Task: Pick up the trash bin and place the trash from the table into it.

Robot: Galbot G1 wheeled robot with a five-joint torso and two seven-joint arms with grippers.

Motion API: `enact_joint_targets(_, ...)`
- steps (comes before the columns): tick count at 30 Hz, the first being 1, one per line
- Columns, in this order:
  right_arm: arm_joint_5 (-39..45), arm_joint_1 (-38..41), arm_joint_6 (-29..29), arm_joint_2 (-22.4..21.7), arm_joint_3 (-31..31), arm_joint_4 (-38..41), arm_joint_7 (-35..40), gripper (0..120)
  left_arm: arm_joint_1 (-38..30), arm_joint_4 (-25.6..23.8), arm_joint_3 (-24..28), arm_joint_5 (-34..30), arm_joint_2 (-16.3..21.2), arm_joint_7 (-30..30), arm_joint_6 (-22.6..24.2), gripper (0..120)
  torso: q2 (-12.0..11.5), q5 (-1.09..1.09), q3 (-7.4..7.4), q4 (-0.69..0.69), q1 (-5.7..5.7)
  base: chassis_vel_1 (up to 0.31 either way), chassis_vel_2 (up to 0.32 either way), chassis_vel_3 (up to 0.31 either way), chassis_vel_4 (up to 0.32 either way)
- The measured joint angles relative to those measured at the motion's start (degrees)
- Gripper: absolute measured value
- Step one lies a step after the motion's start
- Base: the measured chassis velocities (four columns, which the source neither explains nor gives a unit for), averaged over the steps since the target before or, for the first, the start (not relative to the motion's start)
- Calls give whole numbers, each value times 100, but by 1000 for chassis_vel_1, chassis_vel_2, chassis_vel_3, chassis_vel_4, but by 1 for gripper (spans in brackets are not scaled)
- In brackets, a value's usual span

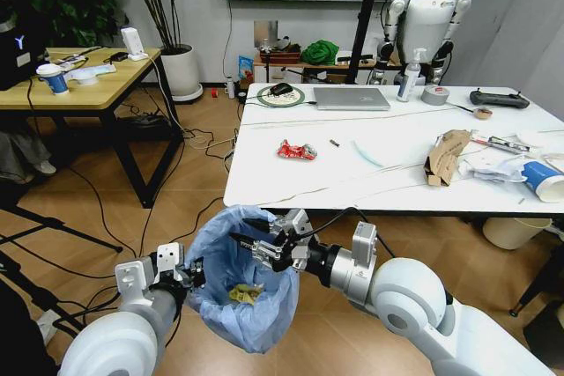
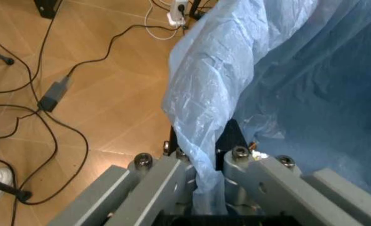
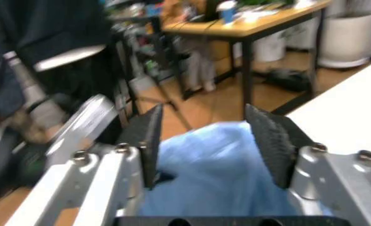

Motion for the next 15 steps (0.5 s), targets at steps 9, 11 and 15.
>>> enact_joint_targets(9, 634, 873, -302, 294, 483, -605, 1959, 84, 82, -65, 24, 28, 0, 7, 0, 0, 0, 0, 1, 0, 0, 0, 0, 0, 0)
enact_joint_targets(11, 760, 1128, -358, 388, 517, -857, 2383, 90, 103, -67, 24, 31, 1, 10, 0, 0, 0, -1, 1, 1, 0, 0, 0, 0, 0)
enact_joint_targets(15, 789, 1672, -425, 655, 499, -1494, 3017, 99, 137, -68, 19, 34, 11, 18, 0, 0, 0, -1, 1, 1, 0, 0, 0, 0, 0)
